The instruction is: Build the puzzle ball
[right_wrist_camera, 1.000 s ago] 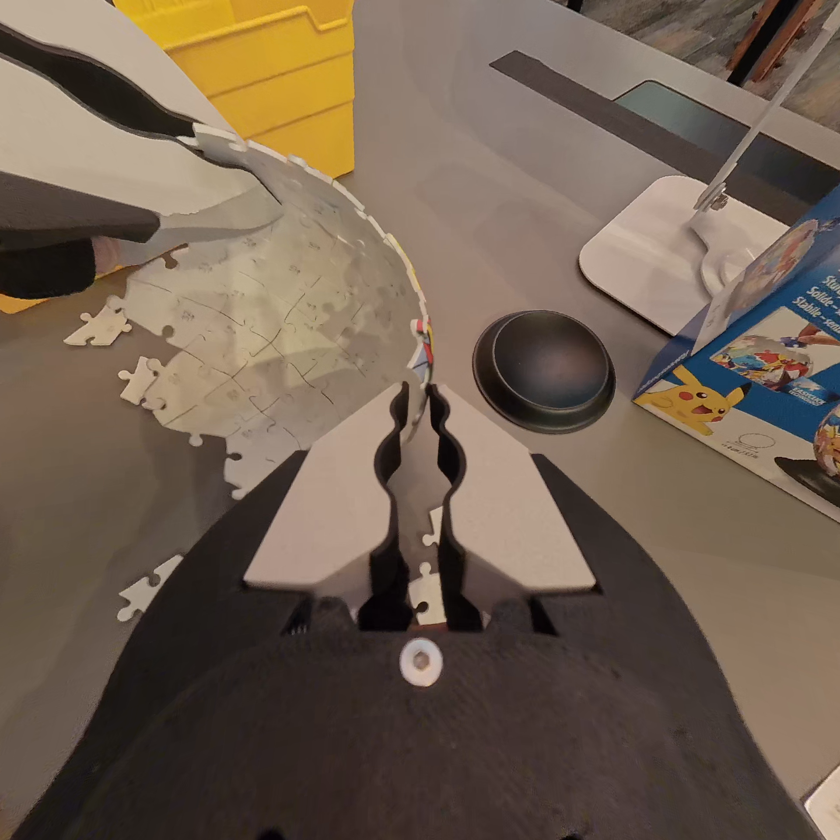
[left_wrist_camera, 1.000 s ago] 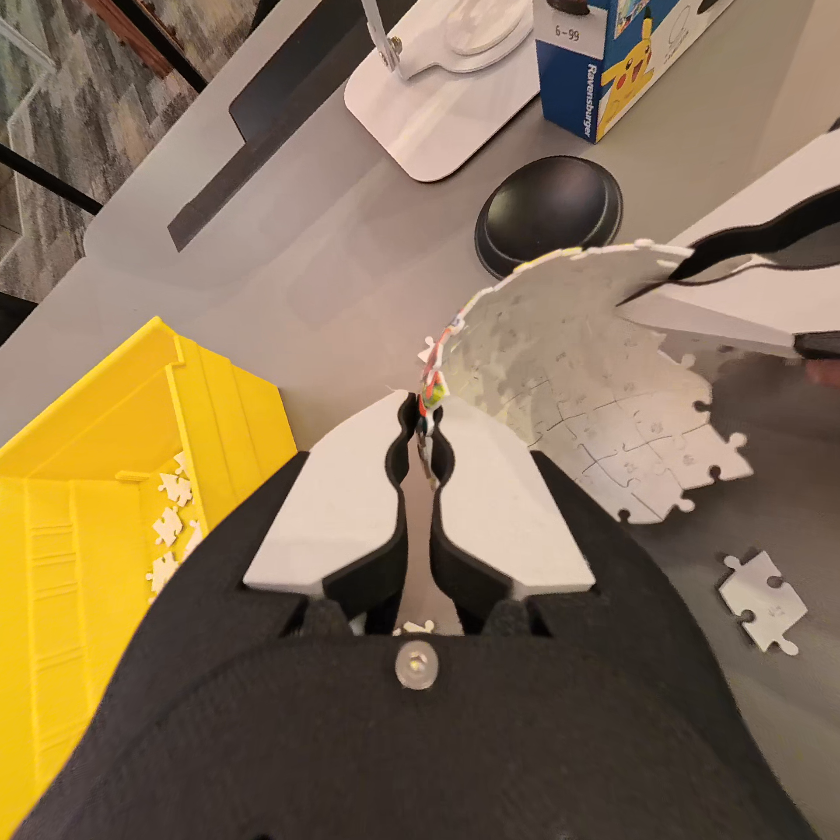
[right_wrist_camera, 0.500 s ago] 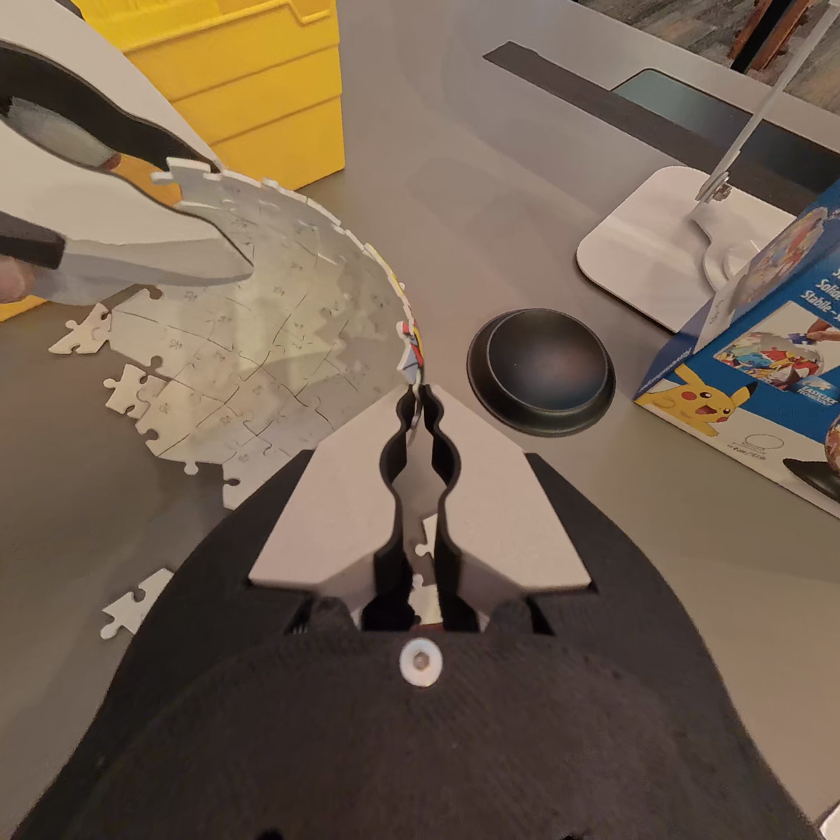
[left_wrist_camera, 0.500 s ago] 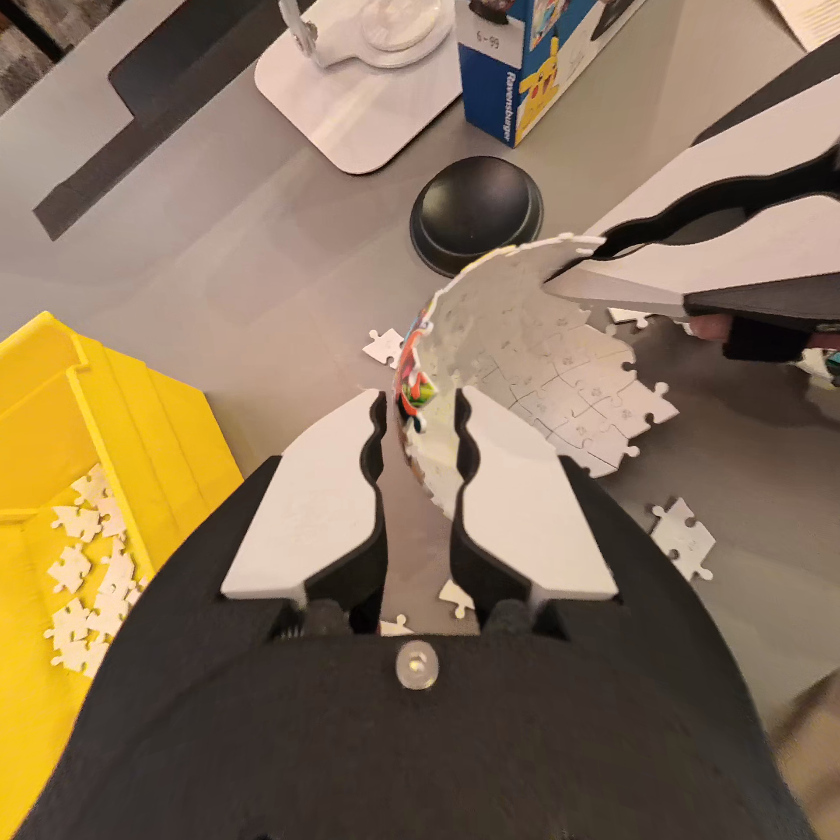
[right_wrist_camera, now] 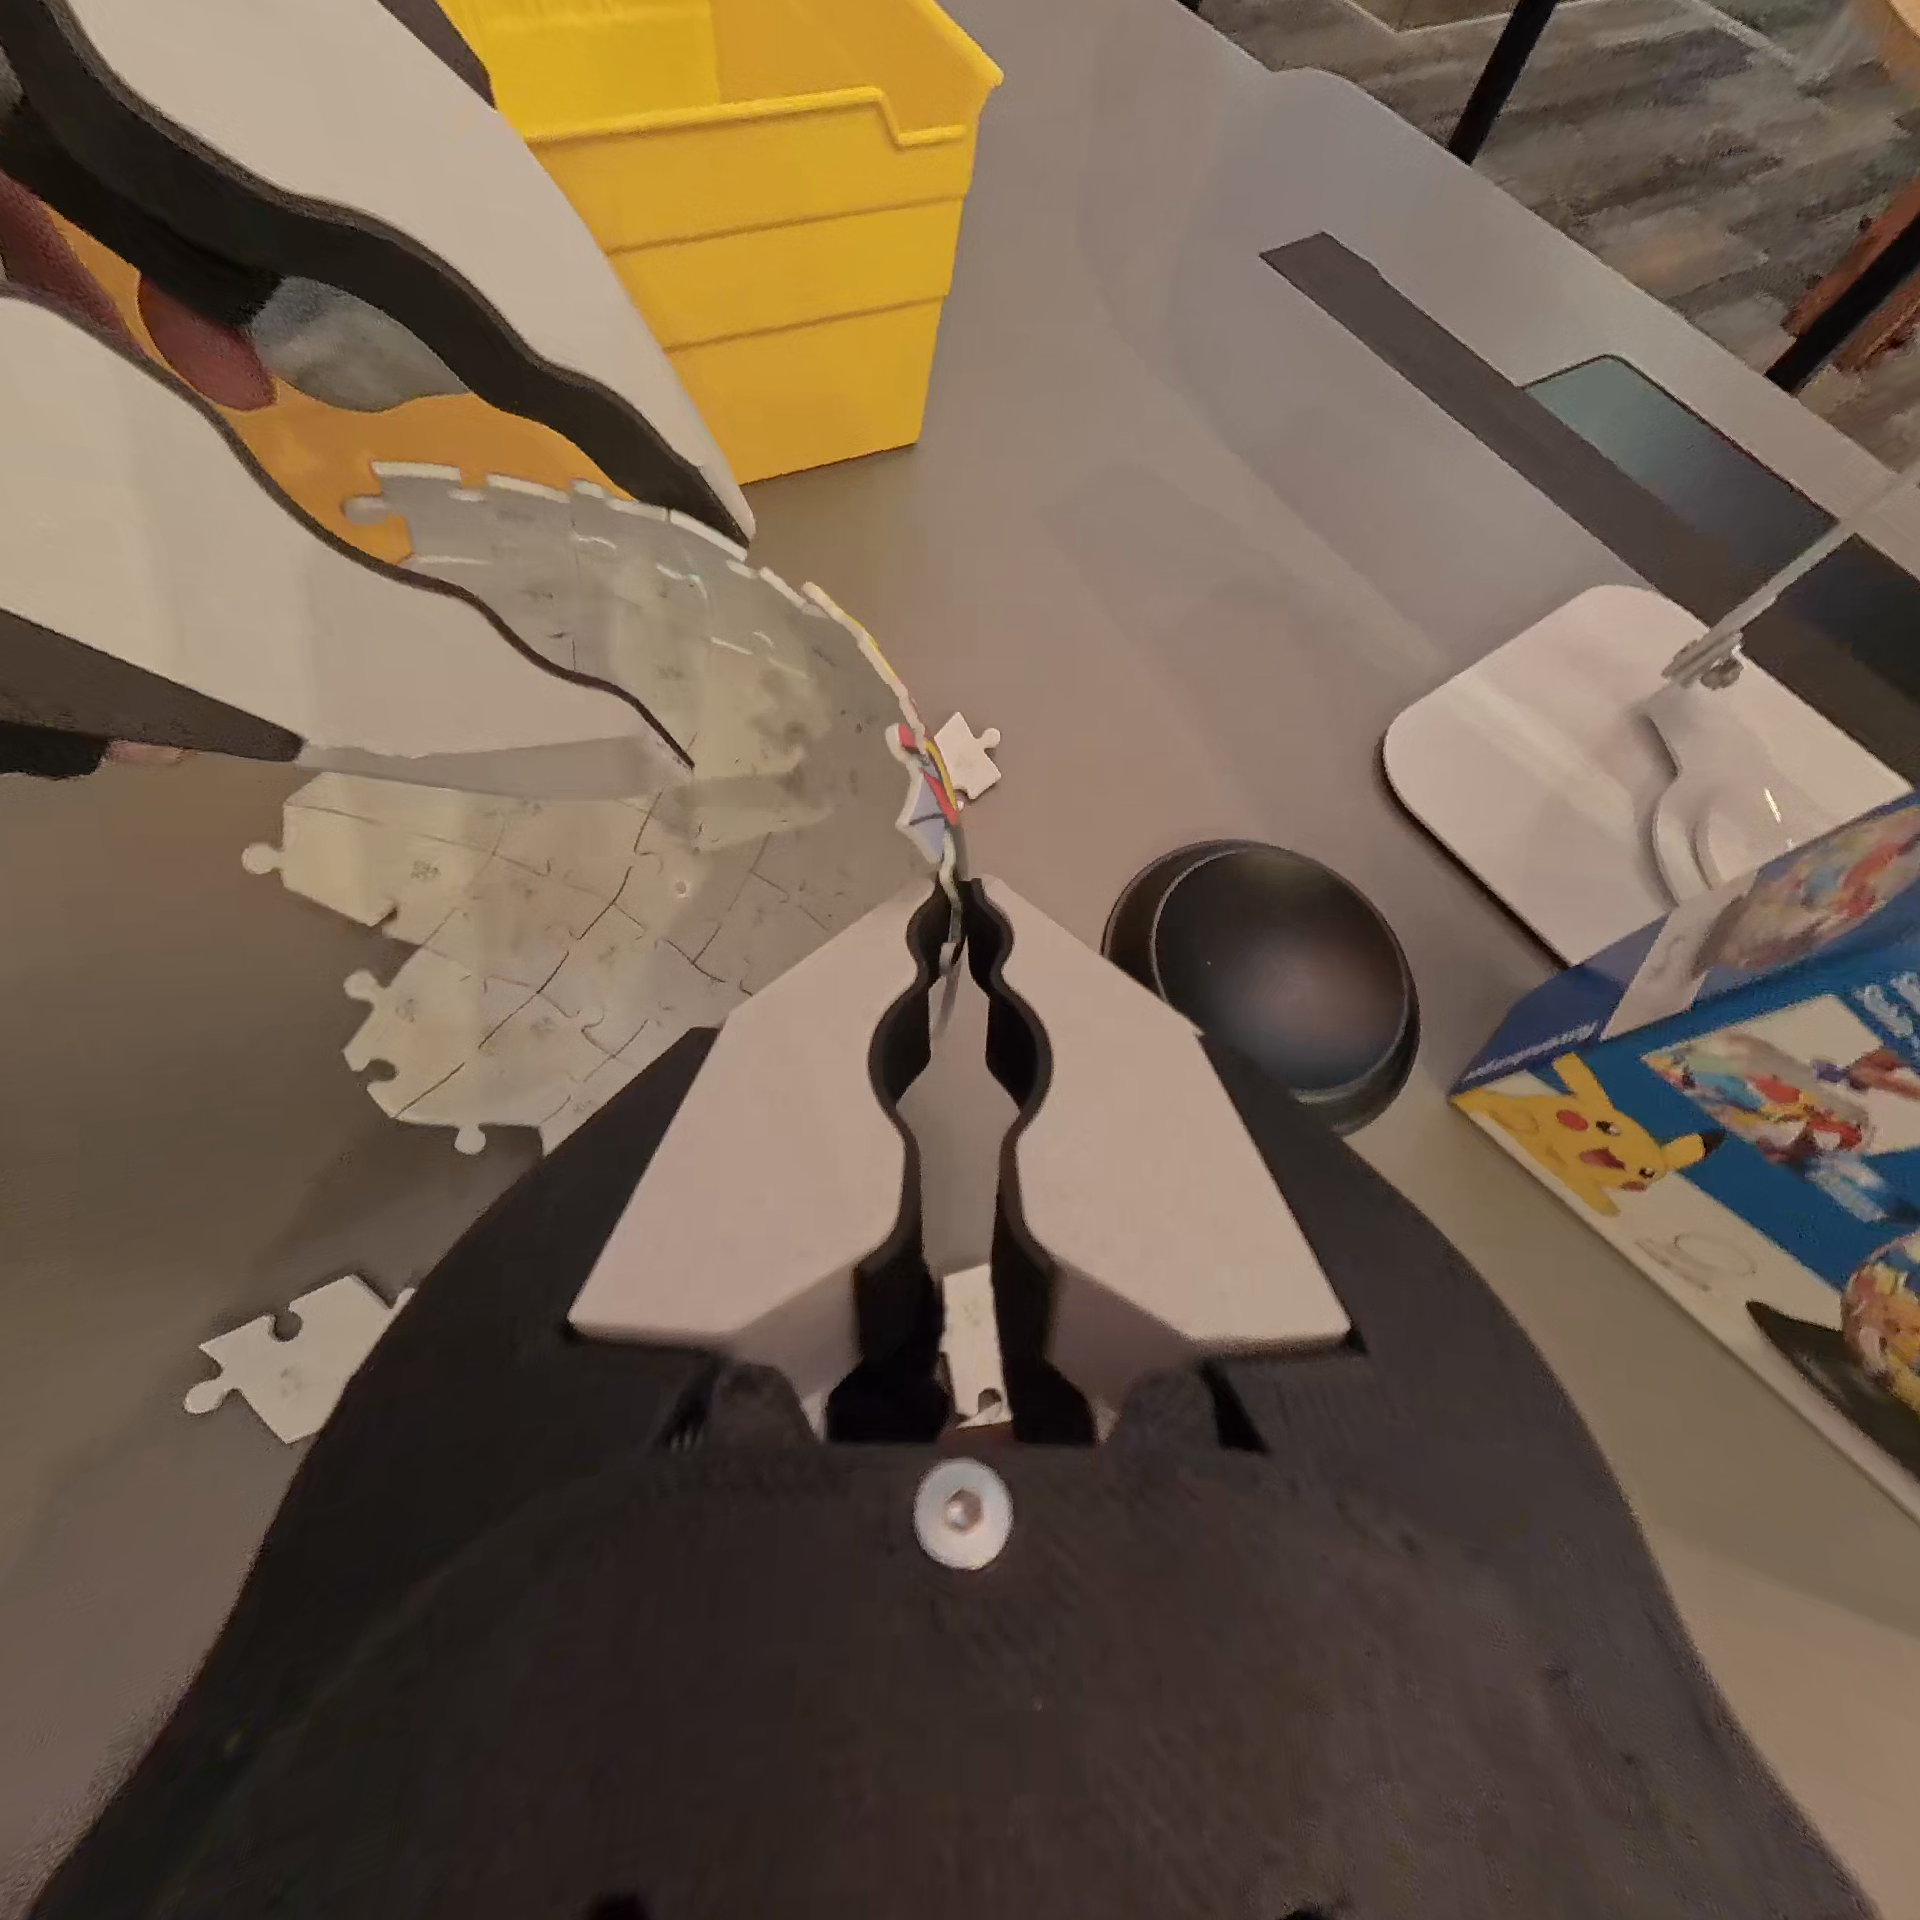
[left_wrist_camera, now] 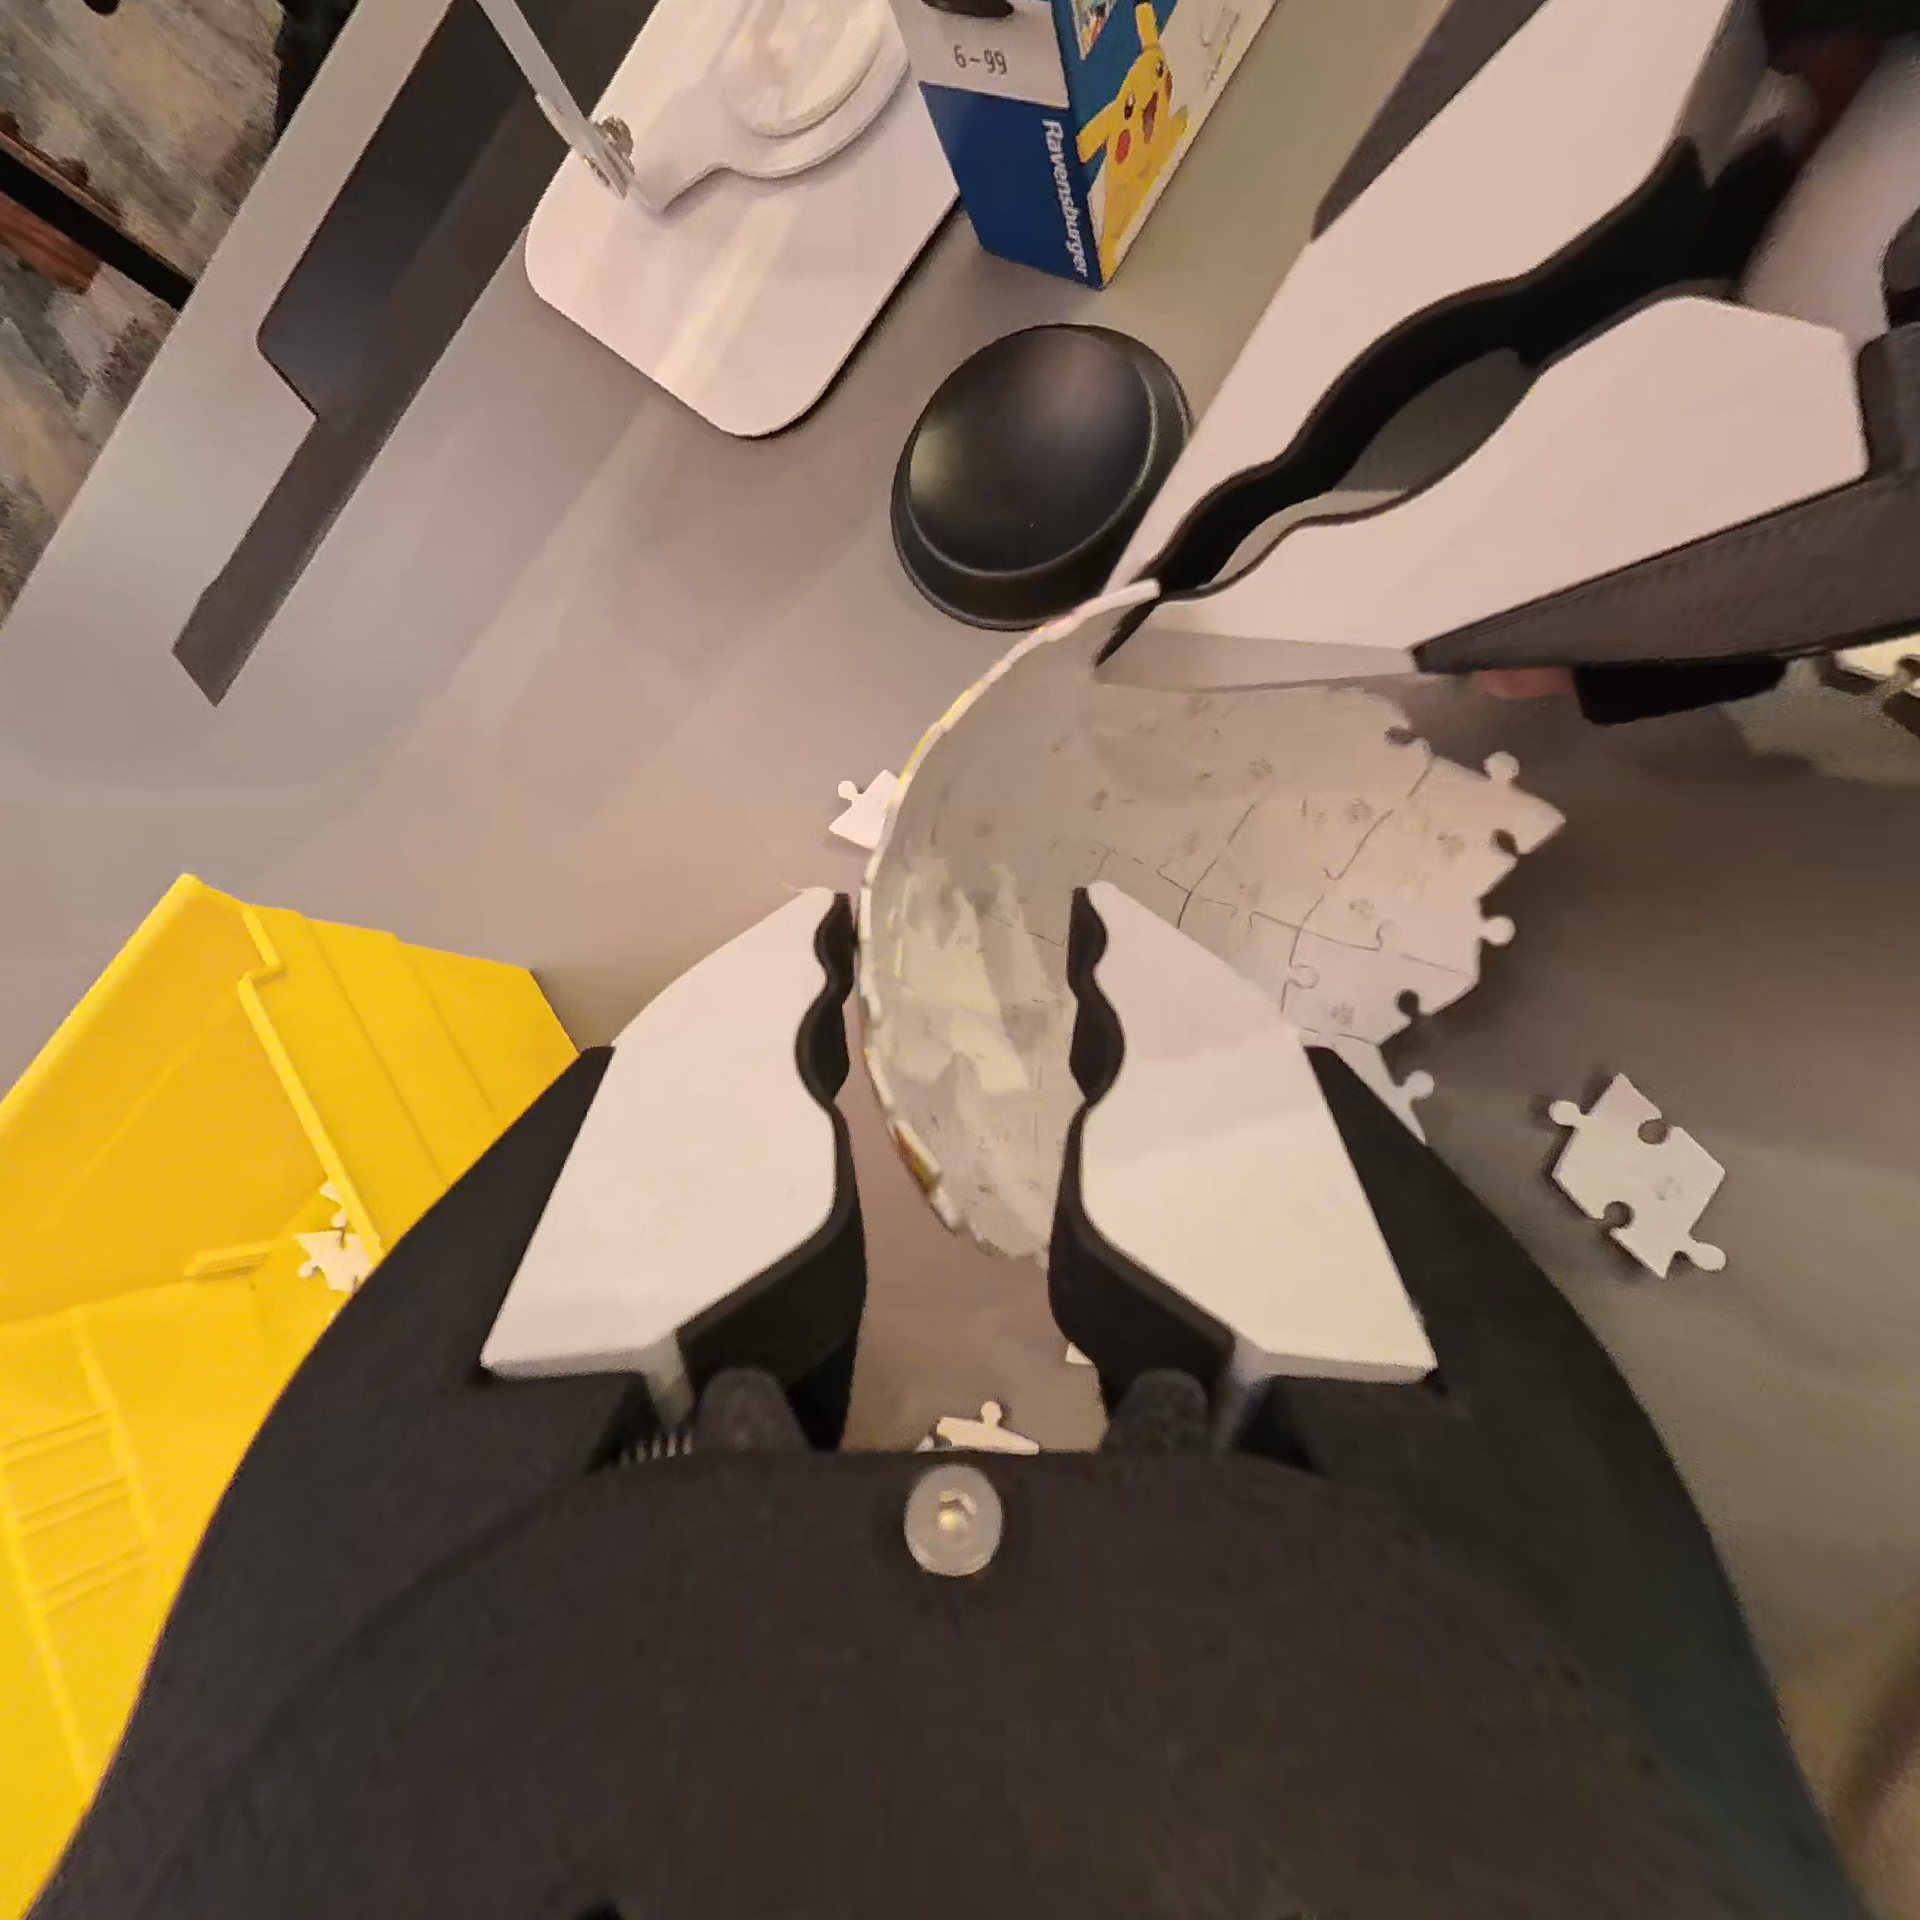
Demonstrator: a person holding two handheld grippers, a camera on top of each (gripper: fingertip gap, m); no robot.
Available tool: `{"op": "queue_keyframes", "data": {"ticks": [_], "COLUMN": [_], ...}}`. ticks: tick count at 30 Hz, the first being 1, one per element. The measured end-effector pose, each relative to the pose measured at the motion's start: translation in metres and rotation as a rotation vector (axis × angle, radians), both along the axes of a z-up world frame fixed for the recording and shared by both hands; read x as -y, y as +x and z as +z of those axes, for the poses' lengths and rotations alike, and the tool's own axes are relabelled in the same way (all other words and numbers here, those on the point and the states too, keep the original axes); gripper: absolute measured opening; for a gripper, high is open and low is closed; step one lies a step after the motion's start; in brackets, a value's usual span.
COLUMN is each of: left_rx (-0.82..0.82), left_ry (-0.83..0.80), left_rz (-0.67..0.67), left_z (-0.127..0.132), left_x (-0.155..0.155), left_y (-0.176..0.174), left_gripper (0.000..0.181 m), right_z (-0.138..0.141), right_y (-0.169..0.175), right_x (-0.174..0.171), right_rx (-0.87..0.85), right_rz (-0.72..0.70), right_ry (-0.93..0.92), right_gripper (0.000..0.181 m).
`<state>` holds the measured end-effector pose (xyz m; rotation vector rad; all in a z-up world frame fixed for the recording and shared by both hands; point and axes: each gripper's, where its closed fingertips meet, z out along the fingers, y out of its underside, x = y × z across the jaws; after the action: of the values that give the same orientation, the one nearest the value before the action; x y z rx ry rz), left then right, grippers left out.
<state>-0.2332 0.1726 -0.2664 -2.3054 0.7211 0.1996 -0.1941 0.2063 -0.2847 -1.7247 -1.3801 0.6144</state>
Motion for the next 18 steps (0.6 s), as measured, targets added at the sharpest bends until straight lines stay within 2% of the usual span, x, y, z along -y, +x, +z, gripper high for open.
{"op": "queue_keyframes", "data": {"ticks": [11, 18], "left_rx": [0.043, 0.032], "left_ry": [0.037, -0.029], "left_rz": [0.014, -0.043], "left_z": [0.022, 0.013], "left_x": [-0.002, 0.0], "left_y": [-0.01, -0.008], "left_gripper": [0.037, 0.038], "right_z": [0.003, 0.005], "right_y": [-0.014, -0.021], "right_x": [0.002, 0.008], "right_rx": [0.047, 0.062], "right_rz": [0.137, 0.226], "right_ry": [0.056, 0.092], "right_gripper": [0.001, 0.001]}}
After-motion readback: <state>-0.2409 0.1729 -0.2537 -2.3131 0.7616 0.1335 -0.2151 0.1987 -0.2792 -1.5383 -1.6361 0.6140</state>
